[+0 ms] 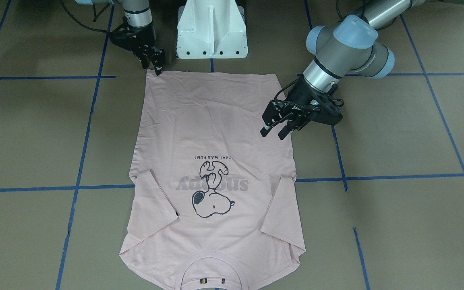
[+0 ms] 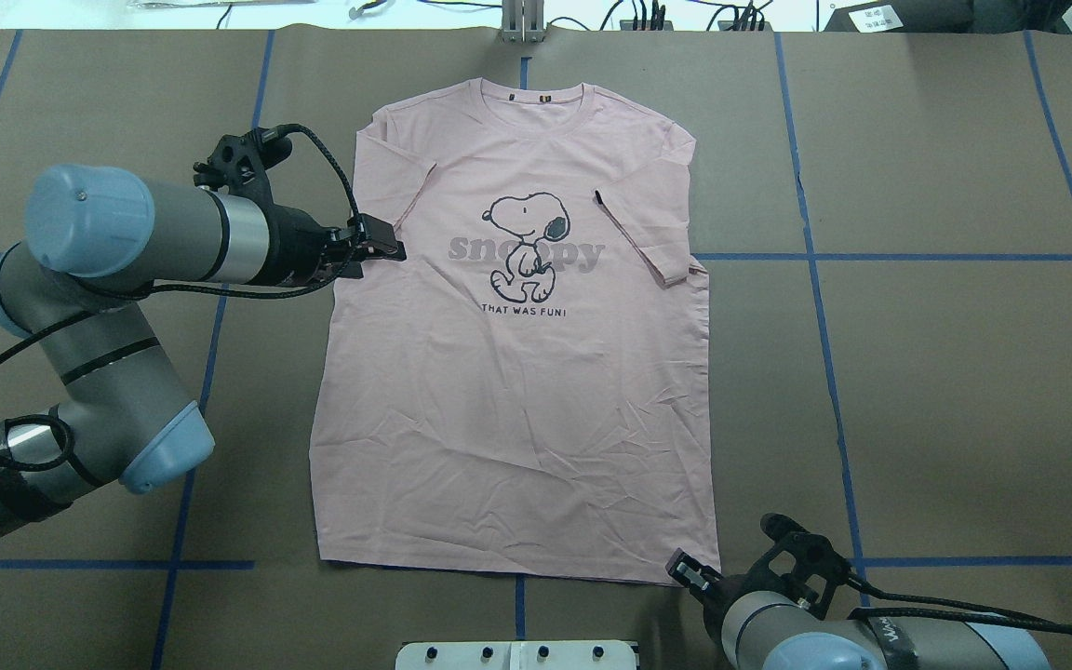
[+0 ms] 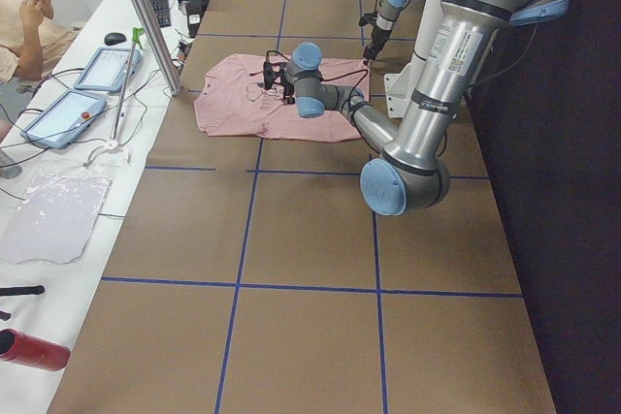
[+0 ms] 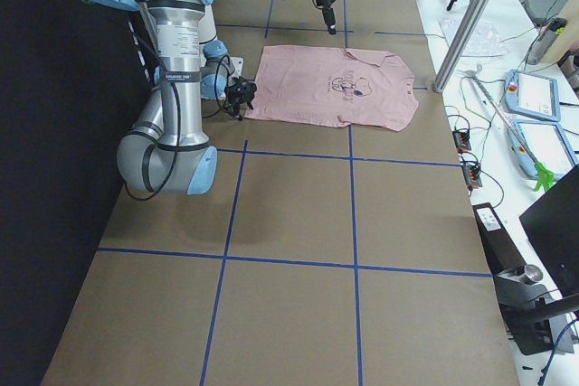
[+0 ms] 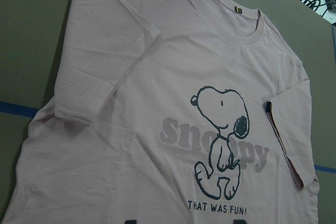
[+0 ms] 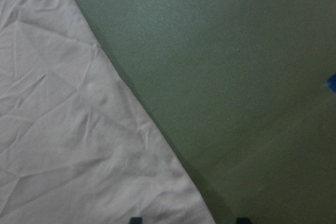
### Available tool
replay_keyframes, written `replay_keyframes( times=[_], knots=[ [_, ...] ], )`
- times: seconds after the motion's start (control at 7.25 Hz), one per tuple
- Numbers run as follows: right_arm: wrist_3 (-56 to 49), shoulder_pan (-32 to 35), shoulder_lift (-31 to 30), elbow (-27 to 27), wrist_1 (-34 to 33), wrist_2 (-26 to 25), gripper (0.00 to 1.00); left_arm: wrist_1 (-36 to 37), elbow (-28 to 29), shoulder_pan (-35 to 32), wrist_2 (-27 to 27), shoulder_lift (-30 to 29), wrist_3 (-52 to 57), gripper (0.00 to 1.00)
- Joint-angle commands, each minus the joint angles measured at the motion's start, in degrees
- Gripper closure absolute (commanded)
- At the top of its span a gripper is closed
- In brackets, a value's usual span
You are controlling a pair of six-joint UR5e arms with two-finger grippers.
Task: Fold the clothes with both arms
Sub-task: 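Move the right gripper to the hem corner nearest the robot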
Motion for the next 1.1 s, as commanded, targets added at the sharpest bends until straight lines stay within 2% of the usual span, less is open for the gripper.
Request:
replay_keyframes(
  times=[0.0,0.55,0.69,0.97],
  knots=[
    [0.1,0.0,-0.1,-0.1,0.0,-0.1,1.0,0.0,0.1,0.0,0.0,0.1,0.0,0.32],
    [-0.2,0.1,-0.4,0.4,0.0,-0.1,1.0,0.0,-0.5,-0.1,-0.1,0.3,-0.3,0.31],
    [-0.2,0.1,-0.3,1.2,0.0,-0.1,1.0,0.9,-3.1,-0.1,0.0,2.3,-4.3,0.31],
    [-0.8,0.4,-1.0,3.0,0.0,0.1,1.0,8.0,-14.8,2.3,0.6,11.3,-6.6,0.3]
  ],
)
